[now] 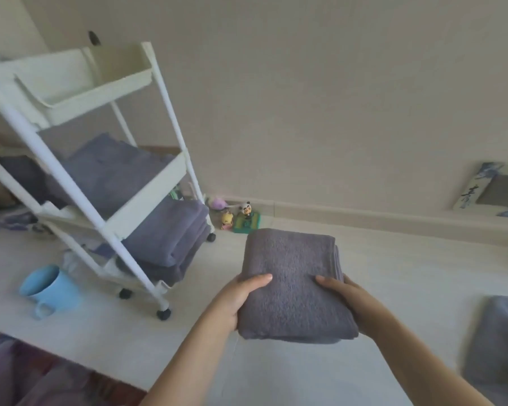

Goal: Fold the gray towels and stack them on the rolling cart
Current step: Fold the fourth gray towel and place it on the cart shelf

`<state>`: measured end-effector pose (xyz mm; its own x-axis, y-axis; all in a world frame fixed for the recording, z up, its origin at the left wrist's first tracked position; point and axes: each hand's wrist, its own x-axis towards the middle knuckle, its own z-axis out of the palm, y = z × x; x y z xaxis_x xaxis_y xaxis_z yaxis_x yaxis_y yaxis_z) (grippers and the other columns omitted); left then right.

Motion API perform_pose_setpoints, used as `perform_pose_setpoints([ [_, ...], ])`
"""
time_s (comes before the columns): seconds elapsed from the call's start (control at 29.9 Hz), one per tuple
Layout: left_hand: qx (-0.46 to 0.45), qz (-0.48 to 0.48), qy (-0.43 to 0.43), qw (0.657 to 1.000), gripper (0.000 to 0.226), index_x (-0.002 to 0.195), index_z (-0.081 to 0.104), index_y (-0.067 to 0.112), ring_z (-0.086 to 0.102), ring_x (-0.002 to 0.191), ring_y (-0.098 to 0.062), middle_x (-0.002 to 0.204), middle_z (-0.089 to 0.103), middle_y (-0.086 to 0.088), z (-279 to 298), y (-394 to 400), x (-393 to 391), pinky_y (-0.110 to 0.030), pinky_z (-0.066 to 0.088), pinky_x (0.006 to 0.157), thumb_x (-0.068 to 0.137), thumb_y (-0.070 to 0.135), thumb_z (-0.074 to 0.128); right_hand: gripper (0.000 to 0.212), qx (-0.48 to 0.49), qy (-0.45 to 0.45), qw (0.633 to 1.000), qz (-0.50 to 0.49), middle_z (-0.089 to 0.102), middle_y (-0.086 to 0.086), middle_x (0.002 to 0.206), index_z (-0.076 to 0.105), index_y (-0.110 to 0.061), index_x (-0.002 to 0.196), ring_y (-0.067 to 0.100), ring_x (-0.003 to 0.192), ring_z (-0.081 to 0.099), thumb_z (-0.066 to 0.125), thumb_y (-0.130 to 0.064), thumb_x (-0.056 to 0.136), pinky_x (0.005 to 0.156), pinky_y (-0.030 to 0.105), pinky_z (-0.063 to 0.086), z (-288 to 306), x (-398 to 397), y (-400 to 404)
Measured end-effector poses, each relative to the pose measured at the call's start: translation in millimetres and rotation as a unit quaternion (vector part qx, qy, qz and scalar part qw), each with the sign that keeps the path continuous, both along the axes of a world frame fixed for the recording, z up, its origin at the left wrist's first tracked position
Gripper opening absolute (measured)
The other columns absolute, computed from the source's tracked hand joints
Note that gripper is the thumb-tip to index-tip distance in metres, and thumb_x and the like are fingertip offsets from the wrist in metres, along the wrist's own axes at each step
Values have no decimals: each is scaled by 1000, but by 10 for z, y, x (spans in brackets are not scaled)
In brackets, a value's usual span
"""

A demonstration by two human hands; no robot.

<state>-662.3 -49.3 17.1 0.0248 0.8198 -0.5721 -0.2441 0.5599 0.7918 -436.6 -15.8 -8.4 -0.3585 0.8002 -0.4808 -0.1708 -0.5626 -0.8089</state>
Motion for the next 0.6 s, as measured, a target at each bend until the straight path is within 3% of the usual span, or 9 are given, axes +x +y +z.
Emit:
perform_pose_setpoints([
  [0.17,91,63,28,993,53,111,62,10,68,95,-32,103,71,-16,640,81,-518,-42,55,81,62,19,83,60,101,46,993,43,65,19,115,48,-20,124,38,101,64,72,-25,70,79,46,56,579,-542,293],
  [0.23,124,91,25,988,41,107,64,12,69,92,-30,101,72,-14,901,86,-665,-38,56,76,69,17,78,59,147,50,987,52,66,17,112,48,-19,123,35,97,66,71,-24,68,73,40,57,847,-737,406],
  [0.3,156,122,23,980,42,105,65,12,69,91,-31,98,72,-14,1136,133,-823,-41,55,79,67,20,80,55,198,58,976,63,67,12,107,51,-22,119,29,91,69,70,-23,67,66,34,57,1152,-933,571],
  [0.37,179,168,18,969,49,109,65,11,68,94,-32,100,72,-14,1311,175,-963,-44,54,84,65,23,82,55,239,58,965,92,67,11,111,52,-22,121,28,97,67,69,-26,69,75,37,57,1428,-1115,758],
  [0.47,208,263,5,942,50,113,62,13,67,95,-30,103,71,-11,1520,260,-1158,-43,53,86,69,27,80,61,279,38,950,134,61,20,121,54,-9,126,37,111,58,71,-33,72,93,47,46,1786,-1417,1080],
  [0.6,218,344,-3,913,59,121,51,15,59,103,-31,114,62,-9,1549,365,-1272,-43,48,92,72,34,78,71,282,-8,940,191,58,27,114,55,7,117,37,100,56,72,-42,69,90,46,42,2027,-1700,1363],
])
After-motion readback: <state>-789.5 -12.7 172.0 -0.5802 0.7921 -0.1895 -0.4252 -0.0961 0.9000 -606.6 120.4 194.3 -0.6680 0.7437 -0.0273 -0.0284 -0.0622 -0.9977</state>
